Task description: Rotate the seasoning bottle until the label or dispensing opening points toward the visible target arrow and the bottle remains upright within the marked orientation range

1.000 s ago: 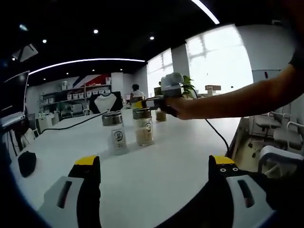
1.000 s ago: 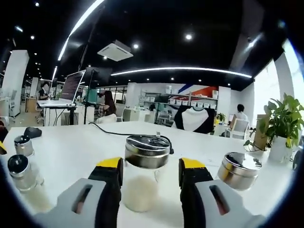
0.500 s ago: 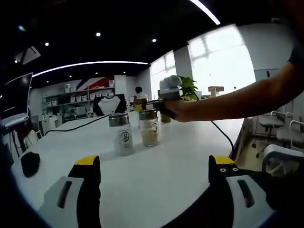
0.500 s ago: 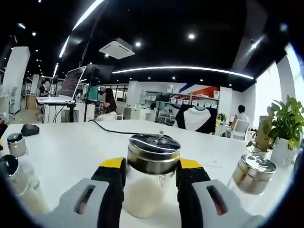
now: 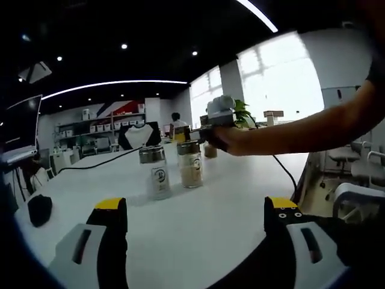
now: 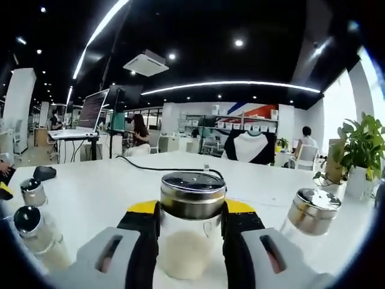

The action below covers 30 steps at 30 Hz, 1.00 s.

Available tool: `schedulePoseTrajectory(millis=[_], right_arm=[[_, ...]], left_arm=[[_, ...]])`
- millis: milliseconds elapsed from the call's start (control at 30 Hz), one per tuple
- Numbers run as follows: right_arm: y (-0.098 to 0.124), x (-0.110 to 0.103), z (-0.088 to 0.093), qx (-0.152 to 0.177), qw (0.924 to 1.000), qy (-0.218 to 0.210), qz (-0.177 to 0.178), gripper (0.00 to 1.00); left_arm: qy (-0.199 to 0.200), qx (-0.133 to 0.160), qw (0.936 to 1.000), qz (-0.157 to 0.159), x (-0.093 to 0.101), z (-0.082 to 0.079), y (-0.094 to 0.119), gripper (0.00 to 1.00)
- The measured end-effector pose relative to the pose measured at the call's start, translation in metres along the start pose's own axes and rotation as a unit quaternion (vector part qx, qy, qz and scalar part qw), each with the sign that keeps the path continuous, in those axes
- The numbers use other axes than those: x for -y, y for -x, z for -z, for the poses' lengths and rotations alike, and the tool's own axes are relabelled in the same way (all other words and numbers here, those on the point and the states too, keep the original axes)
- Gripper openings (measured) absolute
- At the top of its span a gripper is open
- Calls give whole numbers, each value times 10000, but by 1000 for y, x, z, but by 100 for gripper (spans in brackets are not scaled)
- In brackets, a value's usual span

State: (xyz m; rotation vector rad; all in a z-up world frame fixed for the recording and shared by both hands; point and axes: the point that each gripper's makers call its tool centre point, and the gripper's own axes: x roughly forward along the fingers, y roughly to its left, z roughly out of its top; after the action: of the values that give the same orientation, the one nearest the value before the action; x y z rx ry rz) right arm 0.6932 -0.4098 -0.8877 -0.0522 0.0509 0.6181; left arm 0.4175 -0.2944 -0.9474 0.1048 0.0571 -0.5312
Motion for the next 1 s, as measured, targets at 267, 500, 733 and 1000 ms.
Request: schedulePoseTrajectory(millis=[267, 500, 733, 1000], right_arm=[[42, -23, -15, 169, 9985, -307, -427, 38], [79, -45, -16, 249, 9984, -113, -490, 37], [107, -62, -19, 341, 9975, -181, -589, 37], [134, -88, -24, 521, 9957, -103, -758, 37]], left_arm=[[867, 548, 9946, -126, -6, -14, 4, 100], [714, 531, 9960, -40, -2, -13, 4, 98], [567, 657, 9962, 11, 7, -19, 4, 97], [570, 557, 9967, 172, 17, -15, -1, 92]])
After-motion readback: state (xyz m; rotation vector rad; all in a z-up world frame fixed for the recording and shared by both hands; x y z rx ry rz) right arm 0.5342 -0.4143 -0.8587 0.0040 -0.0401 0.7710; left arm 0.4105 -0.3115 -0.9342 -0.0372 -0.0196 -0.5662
